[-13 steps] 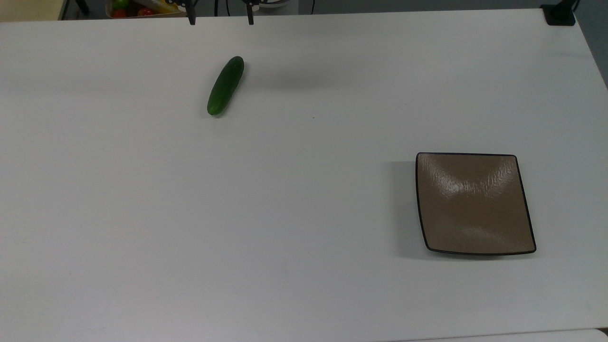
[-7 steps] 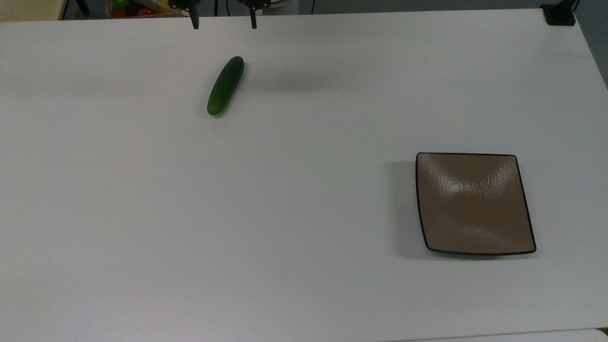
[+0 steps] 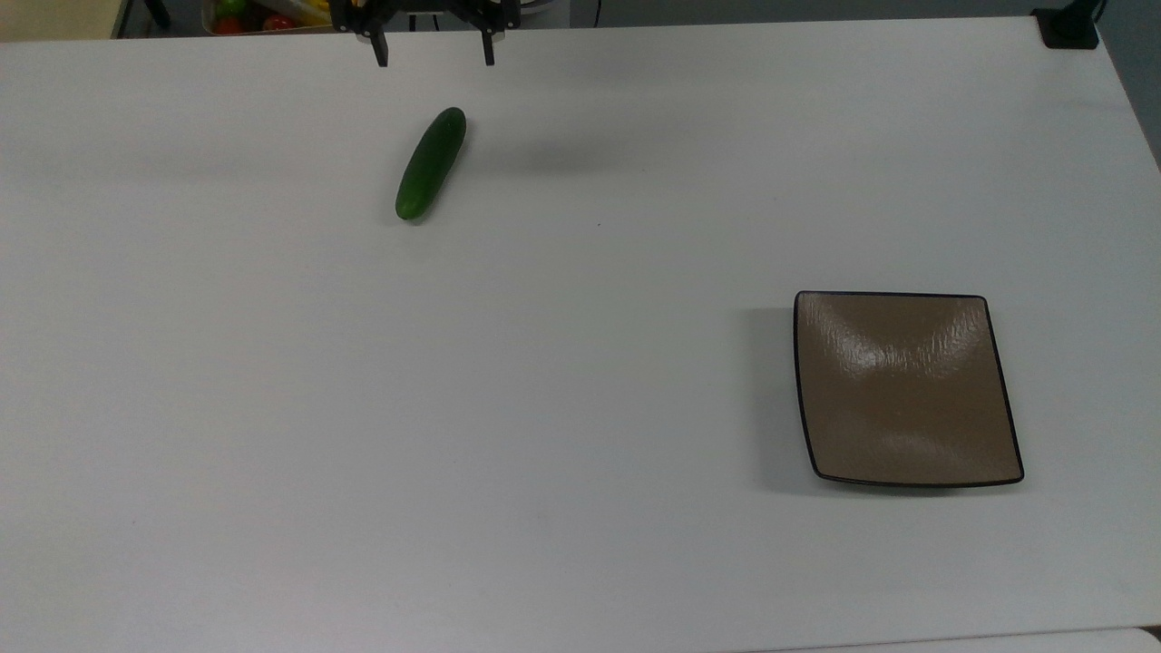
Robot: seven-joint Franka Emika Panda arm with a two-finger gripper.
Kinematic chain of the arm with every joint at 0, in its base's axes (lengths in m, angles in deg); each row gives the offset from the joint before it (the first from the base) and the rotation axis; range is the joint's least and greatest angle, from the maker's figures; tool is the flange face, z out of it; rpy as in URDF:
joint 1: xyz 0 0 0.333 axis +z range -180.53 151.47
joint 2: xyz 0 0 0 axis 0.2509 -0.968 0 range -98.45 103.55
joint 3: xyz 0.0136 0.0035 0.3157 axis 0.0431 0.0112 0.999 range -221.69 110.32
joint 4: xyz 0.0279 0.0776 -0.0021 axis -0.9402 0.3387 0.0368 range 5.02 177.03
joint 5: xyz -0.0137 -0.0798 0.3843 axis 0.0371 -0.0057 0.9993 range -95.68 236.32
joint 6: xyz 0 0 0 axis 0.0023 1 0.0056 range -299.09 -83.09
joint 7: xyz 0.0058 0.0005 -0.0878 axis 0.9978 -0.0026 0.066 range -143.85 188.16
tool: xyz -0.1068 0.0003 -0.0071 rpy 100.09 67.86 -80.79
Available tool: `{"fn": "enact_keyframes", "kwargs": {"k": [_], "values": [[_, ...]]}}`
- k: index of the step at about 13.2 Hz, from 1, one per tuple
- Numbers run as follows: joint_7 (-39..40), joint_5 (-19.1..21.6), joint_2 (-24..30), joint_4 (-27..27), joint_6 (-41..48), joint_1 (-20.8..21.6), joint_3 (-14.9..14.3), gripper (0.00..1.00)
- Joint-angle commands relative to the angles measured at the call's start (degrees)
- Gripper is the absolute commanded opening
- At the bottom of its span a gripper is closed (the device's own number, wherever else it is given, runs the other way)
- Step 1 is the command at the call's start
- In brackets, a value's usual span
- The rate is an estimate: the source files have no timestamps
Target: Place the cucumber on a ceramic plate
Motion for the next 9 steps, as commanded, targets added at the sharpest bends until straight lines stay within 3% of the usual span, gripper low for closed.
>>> {"fn": "enact_keyframes", "kwargs": {"k": [1, 4, 9], "values": [[1.3, 0.8, 0.0, 2.9, -1.6, 0.4, -0.5, 1.0], [0.6, 0.7, -0.4, 5.8, -4.5, 0.3, -0.5, 1.0], [0.6, -0.1, 0.1, 15.7, -10.5, -0.8, -0.7, 1.0]]}}
